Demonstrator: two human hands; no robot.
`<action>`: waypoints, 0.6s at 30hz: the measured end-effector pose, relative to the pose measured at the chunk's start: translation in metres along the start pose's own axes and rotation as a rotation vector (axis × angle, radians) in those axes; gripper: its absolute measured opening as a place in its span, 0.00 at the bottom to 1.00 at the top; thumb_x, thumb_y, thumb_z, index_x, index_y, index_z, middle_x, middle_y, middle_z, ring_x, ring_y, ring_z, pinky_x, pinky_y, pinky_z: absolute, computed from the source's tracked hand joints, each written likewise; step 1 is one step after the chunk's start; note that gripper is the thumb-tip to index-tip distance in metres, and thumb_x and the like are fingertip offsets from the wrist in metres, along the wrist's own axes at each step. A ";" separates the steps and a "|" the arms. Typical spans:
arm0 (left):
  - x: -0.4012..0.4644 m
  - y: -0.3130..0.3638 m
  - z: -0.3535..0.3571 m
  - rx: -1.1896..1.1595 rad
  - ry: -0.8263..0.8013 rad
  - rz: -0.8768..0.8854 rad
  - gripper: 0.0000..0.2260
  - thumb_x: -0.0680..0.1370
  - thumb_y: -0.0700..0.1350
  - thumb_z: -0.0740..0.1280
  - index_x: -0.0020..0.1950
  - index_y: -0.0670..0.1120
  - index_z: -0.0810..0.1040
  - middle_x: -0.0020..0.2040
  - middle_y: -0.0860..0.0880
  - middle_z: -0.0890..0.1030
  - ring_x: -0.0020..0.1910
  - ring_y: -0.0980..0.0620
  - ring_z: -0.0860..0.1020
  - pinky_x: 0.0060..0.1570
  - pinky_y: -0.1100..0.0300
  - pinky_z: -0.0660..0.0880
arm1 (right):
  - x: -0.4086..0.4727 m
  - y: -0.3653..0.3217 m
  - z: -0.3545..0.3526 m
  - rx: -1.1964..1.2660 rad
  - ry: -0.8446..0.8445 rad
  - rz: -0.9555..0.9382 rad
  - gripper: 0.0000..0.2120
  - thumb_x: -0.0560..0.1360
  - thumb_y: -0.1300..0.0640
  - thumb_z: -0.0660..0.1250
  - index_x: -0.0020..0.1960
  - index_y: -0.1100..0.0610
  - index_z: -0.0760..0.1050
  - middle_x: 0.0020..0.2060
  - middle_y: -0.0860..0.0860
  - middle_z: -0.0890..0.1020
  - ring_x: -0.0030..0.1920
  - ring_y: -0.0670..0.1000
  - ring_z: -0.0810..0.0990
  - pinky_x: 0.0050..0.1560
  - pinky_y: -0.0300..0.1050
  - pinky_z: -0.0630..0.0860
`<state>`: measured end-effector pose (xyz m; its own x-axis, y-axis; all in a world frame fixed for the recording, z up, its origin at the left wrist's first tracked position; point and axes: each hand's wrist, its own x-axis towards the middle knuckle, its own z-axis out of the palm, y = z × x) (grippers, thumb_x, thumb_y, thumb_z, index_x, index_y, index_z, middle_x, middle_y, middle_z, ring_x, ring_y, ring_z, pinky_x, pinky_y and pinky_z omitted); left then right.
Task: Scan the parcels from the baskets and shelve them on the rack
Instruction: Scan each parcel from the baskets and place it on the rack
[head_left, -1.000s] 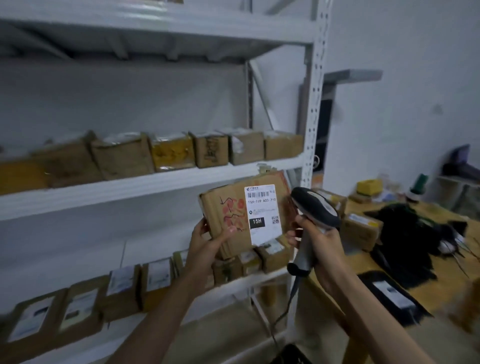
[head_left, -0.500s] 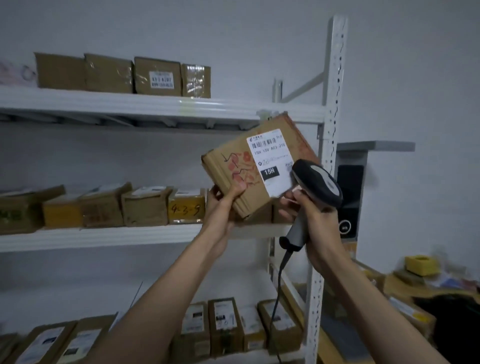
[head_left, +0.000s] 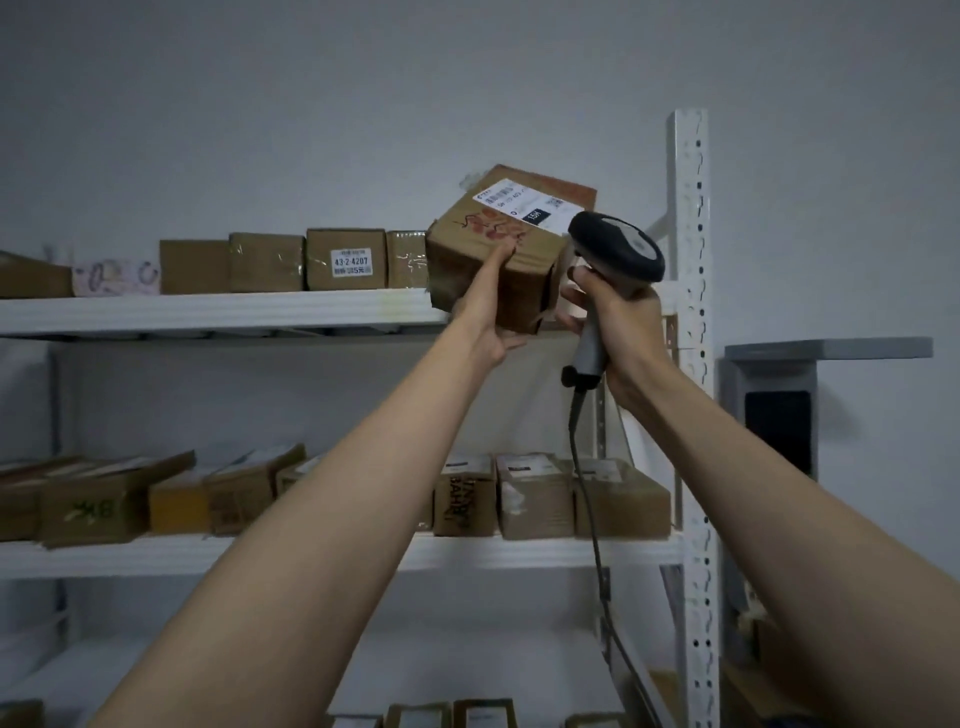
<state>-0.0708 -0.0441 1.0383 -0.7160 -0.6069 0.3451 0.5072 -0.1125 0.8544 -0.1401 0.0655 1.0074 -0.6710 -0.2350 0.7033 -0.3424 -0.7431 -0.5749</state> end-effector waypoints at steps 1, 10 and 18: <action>0.006 0.007 0.006 -0.010 -0.013 -0.004 0.29 0.75 0.61 0.72 0.69 0.45 0.75 0.59 0.40 0.83 0.57 0.41 0.82 0.60 0.40 0.78 | 0.006 0.002 0.001 -0.018 -0.014 -0.006 0.10 0.79 0.65 0.69 0.60 0.59 0.79 0.51 0.52 0.84 0.53 0.52 0.84 0.49 0.48 0.84; 0.040 0.042 0.024 0.055 -0.036 -0.039 0.24 0.77 0.65 0.67 0.53 0.43 0.78 0.43 0.41 0.85 0.42 0.42 0.82 0.34 0.47 0.80 | 0.067 0.014 0.018 -0.030 -0.011 0.038 0.13 0.79 0.64 0.69 0.63 0.62 0.78 0.50 0.52 0.84 0.45 0.48 0.83 0.40 0.40 0.82; 0.065 0.036 -0.024 0.500 0.066 0.079 0.31 0.73 0.57 0.77 0.69 0.44 0.73 0.64 0.42 0.75 0.58 0.42 0.80 0.48 0.45 0.84 | 0.097 0.009 0.024 -0.070 0.009 0.086 0.05 0.79 0.64 0.68 0.53 0.58 0.79 0.45 0.53 0.82 0.47 0.53 0.81 0.47 0.45 0.83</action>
<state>-0.0874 -0.1066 1.0825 -0.6443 -0.6487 0.4050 0.2555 0.3167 0.9135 -0.1922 0.0206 1.0805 -0.7058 -0.2897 0.6465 -0.3282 -0.6751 -0.6607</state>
